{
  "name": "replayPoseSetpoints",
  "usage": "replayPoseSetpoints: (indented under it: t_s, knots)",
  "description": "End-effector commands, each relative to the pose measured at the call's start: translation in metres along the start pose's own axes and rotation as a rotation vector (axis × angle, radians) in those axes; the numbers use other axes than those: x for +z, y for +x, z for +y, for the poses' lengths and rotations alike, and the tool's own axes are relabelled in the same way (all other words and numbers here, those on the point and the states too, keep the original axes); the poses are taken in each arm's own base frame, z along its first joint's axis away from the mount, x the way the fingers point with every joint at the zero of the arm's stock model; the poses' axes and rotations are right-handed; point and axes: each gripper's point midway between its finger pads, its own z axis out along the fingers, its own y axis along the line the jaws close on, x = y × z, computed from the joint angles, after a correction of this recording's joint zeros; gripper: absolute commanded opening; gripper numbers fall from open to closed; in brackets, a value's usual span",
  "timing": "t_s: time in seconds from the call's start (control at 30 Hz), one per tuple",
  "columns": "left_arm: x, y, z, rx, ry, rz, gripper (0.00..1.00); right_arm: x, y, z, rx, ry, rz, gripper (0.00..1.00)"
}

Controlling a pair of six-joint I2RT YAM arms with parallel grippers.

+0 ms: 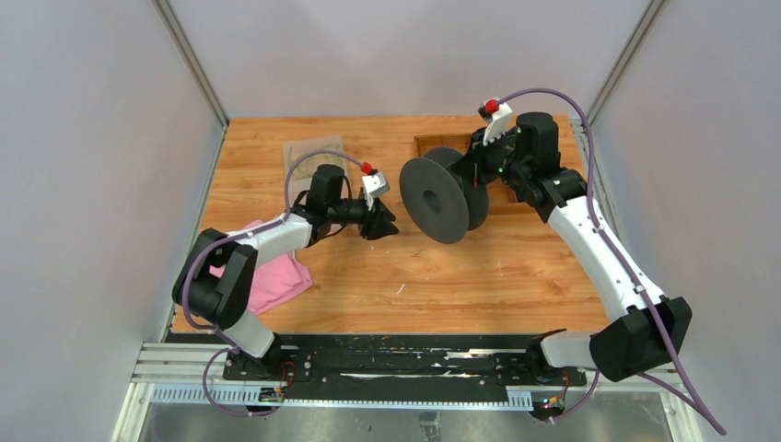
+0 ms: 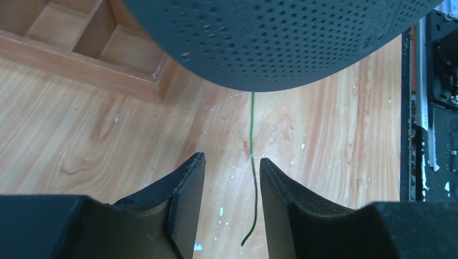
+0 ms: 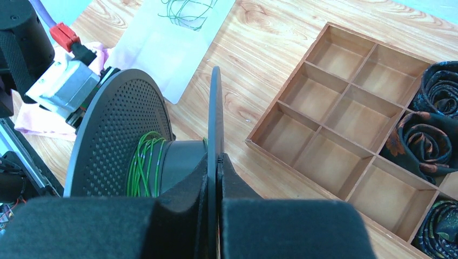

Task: Wrap the cables
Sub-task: Wrap the cable around the cable reel.

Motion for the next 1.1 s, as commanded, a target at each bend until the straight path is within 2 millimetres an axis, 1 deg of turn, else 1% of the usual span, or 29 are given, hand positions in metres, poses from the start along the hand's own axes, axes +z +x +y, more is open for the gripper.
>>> replayPoseSetpoints:
  t_s: [0.0, 0.07, 0.13, 0.2, 0.27, 0.33, 0.47, 0.67, 0.73, 0.87, 0.97, 1.07]
  knots:
    - [0.002, -0.014, -0.012, 0.036, 0.027, -0.037, 0.47, -0.006, -0.024, -0.004, 0.017, 0.022, -0.06, 0.01]
    - [0.002, -0.013, -0.012, 0.021, 0.024, -0.034, 0.45, -0.007, -0.023, -0.005, 0.024, 0.03, -0.06, 0.01]
    - [0.004, -0.011, -0.014, 0.012, 0.03, -0.029, 0.4, -0.007, -0.024, -0.005, 0.03, 0.036, -0.062, 0.01]
    - [0.009, -0.006, -0.017, 0.007, 0.035, -0.017, 0.31, -0.008, -0.026, -0.006, 0.04, 0.042, -0.066, 0.01]
    - [0.013, -0.004, -0.018, -0.001, 0.036, -0.007, 0.2, -0.008, -0.027, -0.006, 0.053, 0.048, -0.069, 0.01]
    - [0.018, -0.003, -0.019, -0.013, 0.038, -0.001, 0.15, -0.007, -0.028, -0.007, 0.067, 0.053, -0.071, 0.01]
    - [0.024, -0.002, -0.02, -0.02, 0.044, 0.007, 0.13, -0.004, -0.028, -0.008, 0.09, 0.058, -0.069, 0.01]
    - [0.032, -0.003, -0.025, -0.021, 0.039, 0.017, 0.02, -0.001, -0.03, -0.017, 0.136, 0.103, -0.073, 0.01]
    - [0.035, -0.006, -0.027, -0.03, 0.025, 0.018, 0.0, 0.0, -0.029, -0.024, 0.172, 0.144, -0.069, 0.01]
    - [0.041, -0.013, -0.035, -0.057, 0.006, 0.016, 0.0, 0.003, -0.023, -0.045, 0.253, 0.246, -0.046, 0.01]
    - [0.046, -0.022, -0.041, -0.086, -0.004, 0.004, 0.0, 0.005, -0.019, -0.059, 0.288, 0.318, -0.024, 0.01]
    - [0.051, -0.035, -0.047, -0.116, -0.004, -0.013, 0.0, 0.007, -0.016, -0.066, 0.318, 0.358, -0.01, 0.01]
